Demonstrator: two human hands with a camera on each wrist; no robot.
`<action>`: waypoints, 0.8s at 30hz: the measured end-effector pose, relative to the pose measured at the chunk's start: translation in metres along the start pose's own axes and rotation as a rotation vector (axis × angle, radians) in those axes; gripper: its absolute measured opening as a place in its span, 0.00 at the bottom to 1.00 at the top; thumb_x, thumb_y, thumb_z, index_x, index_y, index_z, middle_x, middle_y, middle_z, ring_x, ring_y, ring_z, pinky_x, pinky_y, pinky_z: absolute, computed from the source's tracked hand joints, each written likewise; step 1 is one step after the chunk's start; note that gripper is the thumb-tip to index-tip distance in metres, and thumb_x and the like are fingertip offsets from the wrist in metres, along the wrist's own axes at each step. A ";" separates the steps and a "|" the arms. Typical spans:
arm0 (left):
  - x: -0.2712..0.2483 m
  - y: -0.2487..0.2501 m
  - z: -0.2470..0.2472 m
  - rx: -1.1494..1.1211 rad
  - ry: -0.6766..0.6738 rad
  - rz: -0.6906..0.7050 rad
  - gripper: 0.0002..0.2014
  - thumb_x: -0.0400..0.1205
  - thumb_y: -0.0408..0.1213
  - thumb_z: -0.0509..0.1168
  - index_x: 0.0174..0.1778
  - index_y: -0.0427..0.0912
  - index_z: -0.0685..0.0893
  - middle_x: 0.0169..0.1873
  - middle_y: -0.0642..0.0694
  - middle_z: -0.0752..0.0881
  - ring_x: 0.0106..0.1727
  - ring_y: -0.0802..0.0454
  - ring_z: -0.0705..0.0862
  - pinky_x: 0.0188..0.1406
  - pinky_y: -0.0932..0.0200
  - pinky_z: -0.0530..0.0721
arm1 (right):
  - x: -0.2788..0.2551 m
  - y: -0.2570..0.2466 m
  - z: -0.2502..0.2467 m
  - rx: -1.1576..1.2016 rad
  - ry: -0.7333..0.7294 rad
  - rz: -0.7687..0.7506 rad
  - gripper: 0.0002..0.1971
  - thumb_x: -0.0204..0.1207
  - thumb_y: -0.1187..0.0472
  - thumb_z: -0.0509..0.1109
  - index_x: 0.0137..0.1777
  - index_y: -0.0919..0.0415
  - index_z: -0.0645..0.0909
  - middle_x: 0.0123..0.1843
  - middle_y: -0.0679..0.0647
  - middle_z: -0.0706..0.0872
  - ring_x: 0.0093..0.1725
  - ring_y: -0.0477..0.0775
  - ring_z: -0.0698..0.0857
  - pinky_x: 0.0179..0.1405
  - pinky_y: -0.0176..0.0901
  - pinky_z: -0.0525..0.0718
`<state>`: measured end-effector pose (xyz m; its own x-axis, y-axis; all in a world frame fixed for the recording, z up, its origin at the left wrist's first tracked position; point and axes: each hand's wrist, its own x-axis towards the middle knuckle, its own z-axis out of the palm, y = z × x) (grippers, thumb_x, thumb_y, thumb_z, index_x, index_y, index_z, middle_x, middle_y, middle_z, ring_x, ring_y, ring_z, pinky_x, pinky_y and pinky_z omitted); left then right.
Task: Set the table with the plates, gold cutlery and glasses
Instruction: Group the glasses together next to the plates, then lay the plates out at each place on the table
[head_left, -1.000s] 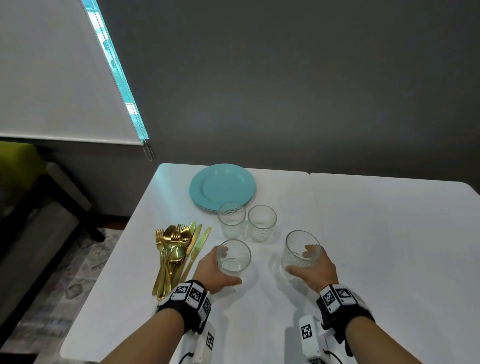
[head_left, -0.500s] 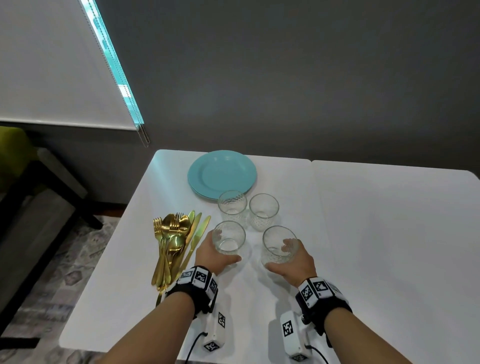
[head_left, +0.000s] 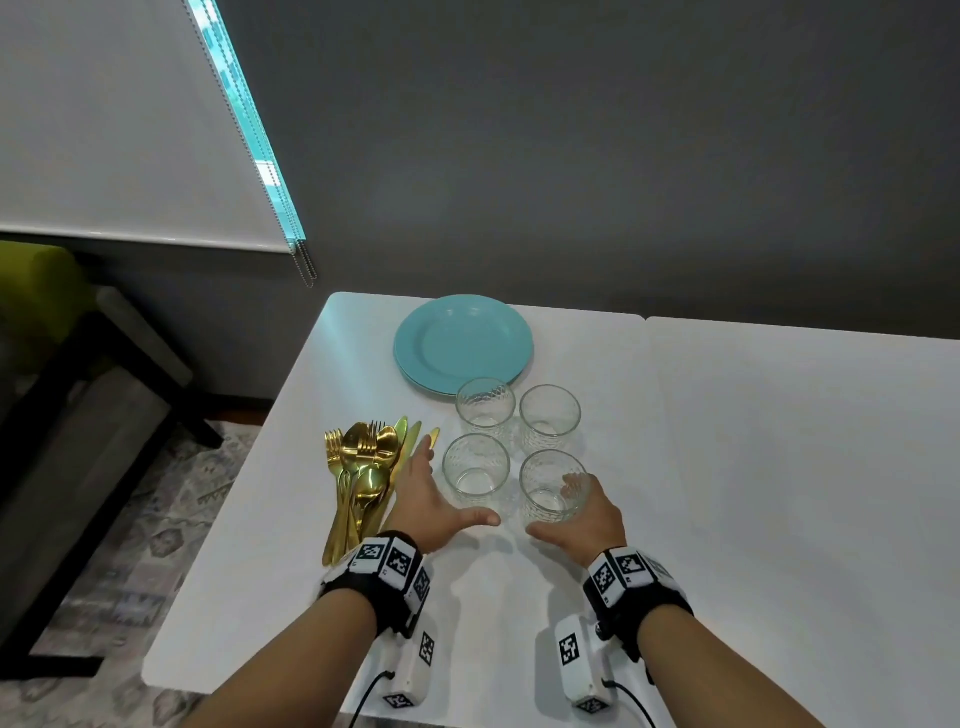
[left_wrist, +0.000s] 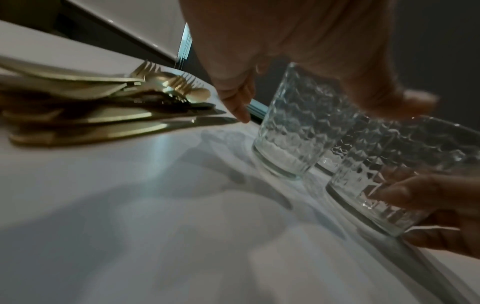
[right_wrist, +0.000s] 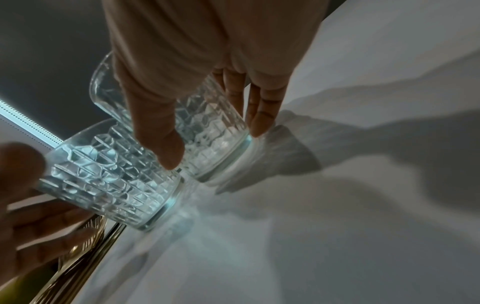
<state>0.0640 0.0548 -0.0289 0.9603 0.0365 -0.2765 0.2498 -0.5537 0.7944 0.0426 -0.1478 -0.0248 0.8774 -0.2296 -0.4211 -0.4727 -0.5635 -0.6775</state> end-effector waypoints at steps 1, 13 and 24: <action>0.000 -0.001 -0.004 -0.031 0.014 0.024 0.73 0.45 0.64 0.80 0.83 0.46 0.50 0.79 0.43 0.61 0.77 0.46 0.66 0.74 0.40 0.72 | 0.001 -0.001 0.001 0.005 0.004 0.000 0.39 0.57 0.58 0.84 0.69 0.57 0.71 0.64 0.54 0.82 0.64 0.55 0.80 0.59 0.38 0.77; 0.035 0.026 -0.038 -0.146 0.335 -0.085 0.16 0.83 0.43 0.61 0.60 0.35 0.80 0.58 0.41 0.84 0.62 0.43 0.81 0.59 0.55 0.76 | 0.008 0.000 -0.007 -0.033 -0.089 0.004 0.47 0.55 0.61 0.86 0.74 0.55 0.66 0.64 0.54 0.81 0.61 0.54 0.79 0.54 0.33 0.74; 0.131 0.038 -0.059 -0.394 0.043 -0.478 0.10 0.81 0.32 0.65 0.36 0.33 0.77 0.33 0.41 0.78 0.26 0.49 0.75 0.28 0.59 0.78 | 0.039 0.009 -0.078 -0.467 -0.195 0.190 0.43 0.64 0.61 0.81 0.78 0.56 0.64 0.72 0.59 0.76 0.70 0.56 0.78 0.64 0.37 0.76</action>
<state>0.2063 0.0874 -0.0026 0.7328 0.2429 -0.6357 0.6729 -0.1196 0.7300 0.0788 -0.2240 -0.0001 0.7274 -0.2352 -0.6447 -0.4959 -0.8295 -0.2569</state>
